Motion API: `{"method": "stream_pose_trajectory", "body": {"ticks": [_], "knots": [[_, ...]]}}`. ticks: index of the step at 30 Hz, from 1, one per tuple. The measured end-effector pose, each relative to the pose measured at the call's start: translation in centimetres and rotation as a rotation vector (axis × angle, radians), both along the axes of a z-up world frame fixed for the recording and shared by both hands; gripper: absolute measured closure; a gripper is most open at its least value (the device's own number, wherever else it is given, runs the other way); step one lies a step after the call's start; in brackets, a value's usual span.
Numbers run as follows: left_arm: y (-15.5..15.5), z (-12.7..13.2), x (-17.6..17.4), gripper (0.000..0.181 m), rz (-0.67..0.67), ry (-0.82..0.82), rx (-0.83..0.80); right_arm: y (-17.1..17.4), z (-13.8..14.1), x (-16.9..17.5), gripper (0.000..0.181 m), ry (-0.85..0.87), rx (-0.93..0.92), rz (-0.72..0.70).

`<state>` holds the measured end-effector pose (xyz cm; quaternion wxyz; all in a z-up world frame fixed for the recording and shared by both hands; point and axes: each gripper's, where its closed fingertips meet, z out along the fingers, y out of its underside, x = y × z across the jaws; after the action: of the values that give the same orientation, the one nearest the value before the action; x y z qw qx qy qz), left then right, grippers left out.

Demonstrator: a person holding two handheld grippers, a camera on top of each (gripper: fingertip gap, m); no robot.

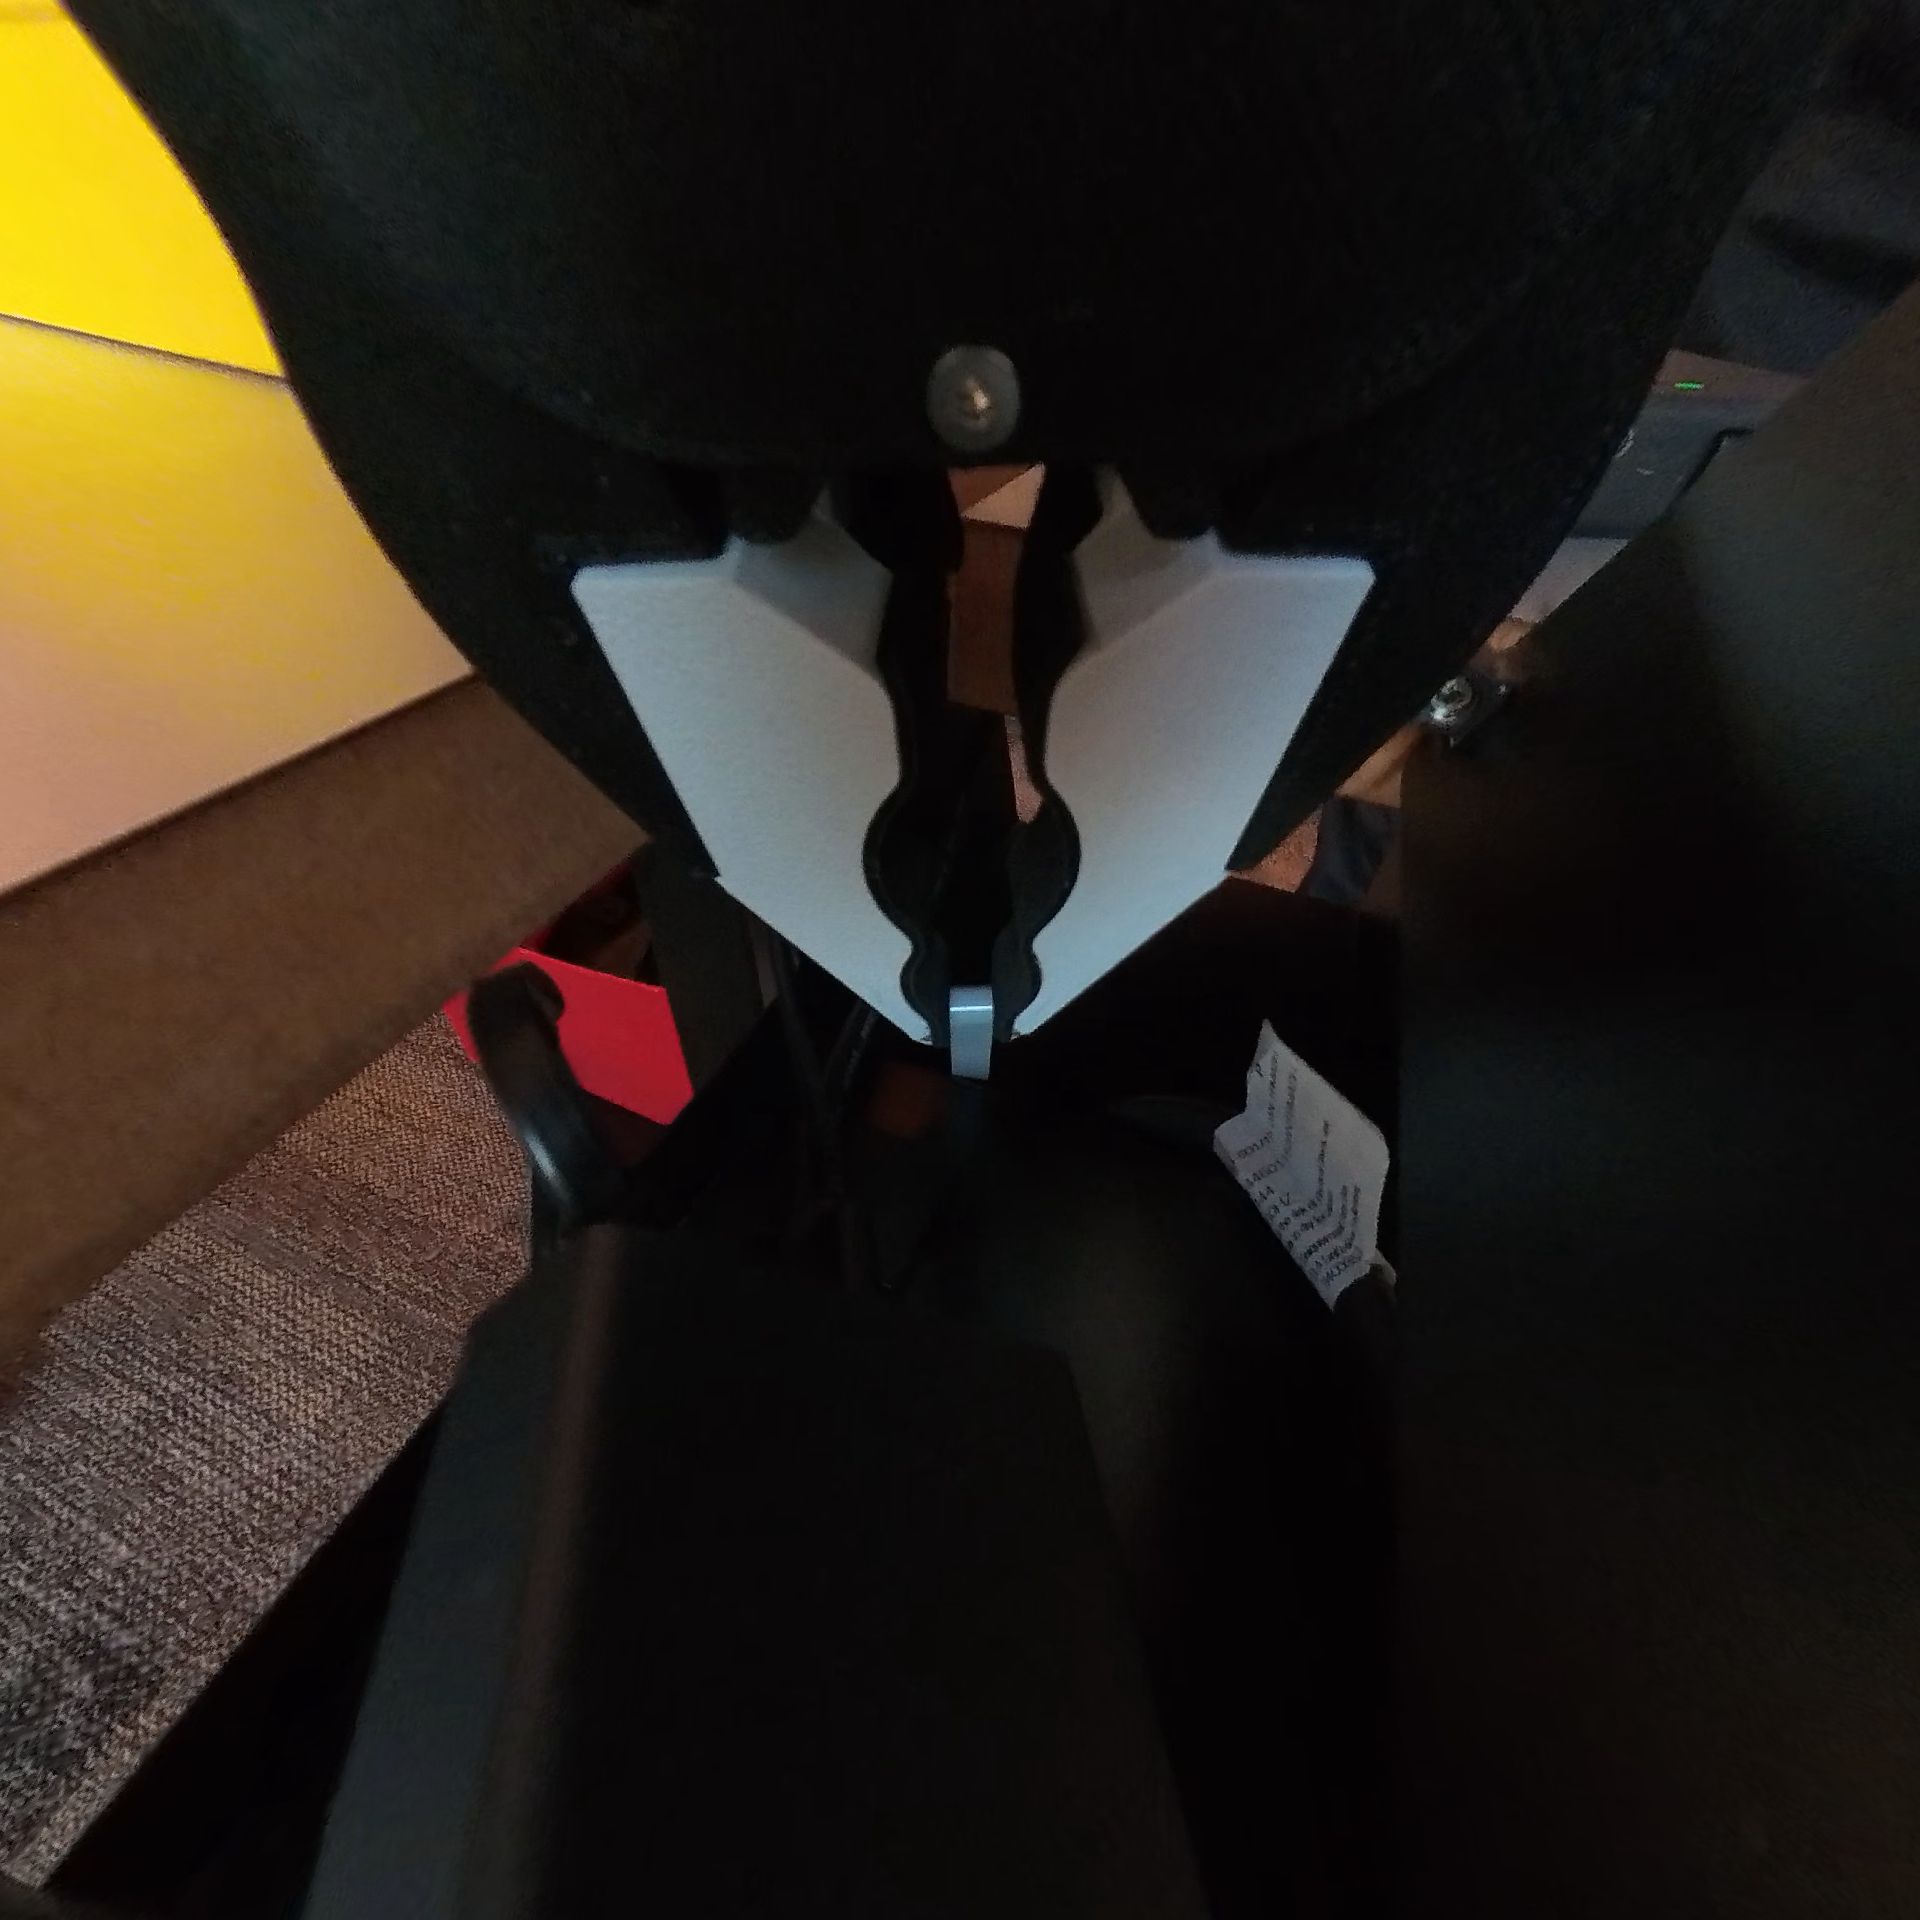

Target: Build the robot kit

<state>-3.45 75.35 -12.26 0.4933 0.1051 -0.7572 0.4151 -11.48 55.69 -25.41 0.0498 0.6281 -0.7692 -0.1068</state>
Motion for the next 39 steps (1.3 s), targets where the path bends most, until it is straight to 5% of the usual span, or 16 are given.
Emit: {"method": "stream_pose_trajectory", "body": {"ticks": [39], "knots": [[-0.5, -0.6, 0.9, 0.181, 0.002, 0.012, 0.0, 0.0, -0.7, -1.3, 0.173, 0.122, 0.025, 0.131]]}}
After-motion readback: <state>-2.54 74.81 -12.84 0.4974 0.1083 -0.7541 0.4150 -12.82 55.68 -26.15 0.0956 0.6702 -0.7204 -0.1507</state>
